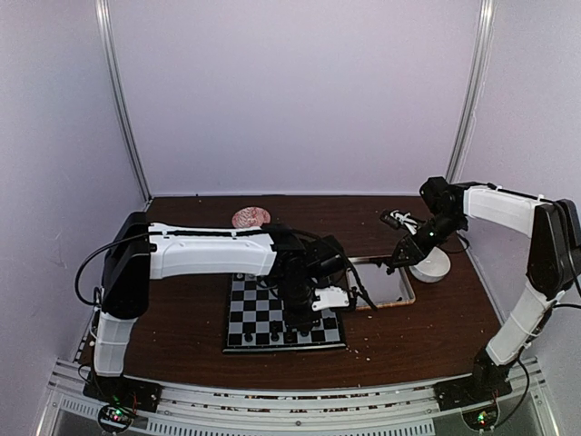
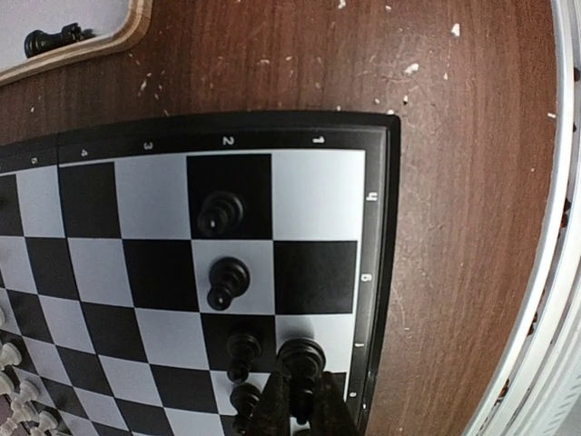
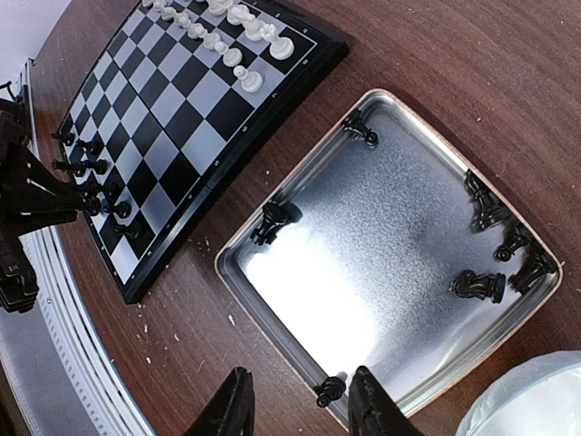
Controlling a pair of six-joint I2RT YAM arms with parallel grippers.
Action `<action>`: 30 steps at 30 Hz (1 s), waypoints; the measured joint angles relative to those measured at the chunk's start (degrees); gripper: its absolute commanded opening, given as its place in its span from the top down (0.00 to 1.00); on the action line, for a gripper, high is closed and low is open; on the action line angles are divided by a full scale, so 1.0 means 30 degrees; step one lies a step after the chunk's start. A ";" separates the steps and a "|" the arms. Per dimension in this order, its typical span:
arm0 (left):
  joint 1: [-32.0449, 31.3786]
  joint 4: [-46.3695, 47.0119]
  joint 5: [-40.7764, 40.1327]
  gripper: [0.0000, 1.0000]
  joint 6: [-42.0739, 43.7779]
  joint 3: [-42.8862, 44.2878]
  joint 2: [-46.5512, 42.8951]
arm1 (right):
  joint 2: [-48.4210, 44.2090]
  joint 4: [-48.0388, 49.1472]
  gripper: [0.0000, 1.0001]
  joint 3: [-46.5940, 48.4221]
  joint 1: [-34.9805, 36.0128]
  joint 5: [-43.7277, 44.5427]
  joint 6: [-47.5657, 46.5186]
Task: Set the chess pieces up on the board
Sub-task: Place the bishop on c8.
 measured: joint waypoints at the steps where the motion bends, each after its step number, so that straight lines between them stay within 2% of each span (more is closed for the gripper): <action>1: 0.0000 -0.0029 0.0015 1.00 0.0015 0.0000 0.0036 | 0.0015 -0.0007 0.63 0.0000 0.0000 0.0000 -0.0007; 30: 0.0000 -0.0160 0.0627 0.99 0.0430 0.0022 0.0408 | 0.0299 -0.0219 0.63 0.0000 0.0000 0.0000 -0.0087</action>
